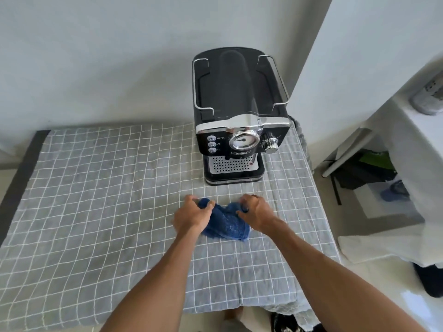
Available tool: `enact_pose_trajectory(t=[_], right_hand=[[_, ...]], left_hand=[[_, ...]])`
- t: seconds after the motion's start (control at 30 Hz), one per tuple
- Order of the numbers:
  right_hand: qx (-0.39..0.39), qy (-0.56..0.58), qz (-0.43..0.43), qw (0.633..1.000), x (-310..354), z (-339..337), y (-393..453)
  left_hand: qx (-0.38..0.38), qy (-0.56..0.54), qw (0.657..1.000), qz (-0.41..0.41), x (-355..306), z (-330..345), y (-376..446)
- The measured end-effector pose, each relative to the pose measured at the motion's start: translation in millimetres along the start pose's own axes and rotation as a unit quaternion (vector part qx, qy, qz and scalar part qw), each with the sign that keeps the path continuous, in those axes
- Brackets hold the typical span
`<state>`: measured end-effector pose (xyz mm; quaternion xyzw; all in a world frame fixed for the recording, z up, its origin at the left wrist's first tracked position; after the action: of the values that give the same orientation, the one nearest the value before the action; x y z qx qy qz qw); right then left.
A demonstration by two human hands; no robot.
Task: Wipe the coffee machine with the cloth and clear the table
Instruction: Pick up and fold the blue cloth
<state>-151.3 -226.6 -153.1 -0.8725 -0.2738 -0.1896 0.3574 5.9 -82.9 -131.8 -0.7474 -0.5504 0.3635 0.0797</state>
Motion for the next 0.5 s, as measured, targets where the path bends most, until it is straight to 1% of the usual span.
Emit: enact_pose_trajectory(t=[0.1, 0.2, 0.27, 0.4, 0.5], right_hand=[[-0.009, 0.036, 0.006, 0.999, -5.3, -3.8, 4.3], [-0.018, 0.107, 0.014, 0.994, -9.6, -10.4, 0.5], [-0.033, 0.148, 0.01, 0.988, -10.0, -17.7, -6.3], [-0.053, 0.188, -0.04, 0.98, 3.7, -32.6, -23.2], [-0.053, 0.211, -0.077, 0.973, 12.5, -38.4, -38.5]], left_hand=[[0.013, -0.04, 0.999, -0.029, -5.0, 3.2, 4.7], [0.051, -0.149, 0.987, -0.035, -5.4, 4.7, 6.9], [0.063, -0.182, 0.981, -0.002, -7.9, 0.3, 3.9], [0.081, -0.213, 0.972, 0.062, -9.1, -11.2, -7.5], [0.076, -0.174, 0.972, 0.138, -13.2, -18.9, -23.1]])
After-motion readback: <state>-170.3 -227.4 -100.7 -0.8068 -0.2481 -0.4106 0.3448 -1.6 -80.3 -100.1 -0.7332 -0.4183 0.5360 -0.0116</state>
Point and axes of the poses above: each hand's wrist, its own y-axis towards the middle knuckle, its own z-axis out of the palm, x = y × z, the point moved 6 cm from there along y, towards the middle knuckle, and after that the axes turned 1 degree about -z, right-handed, at the moved point
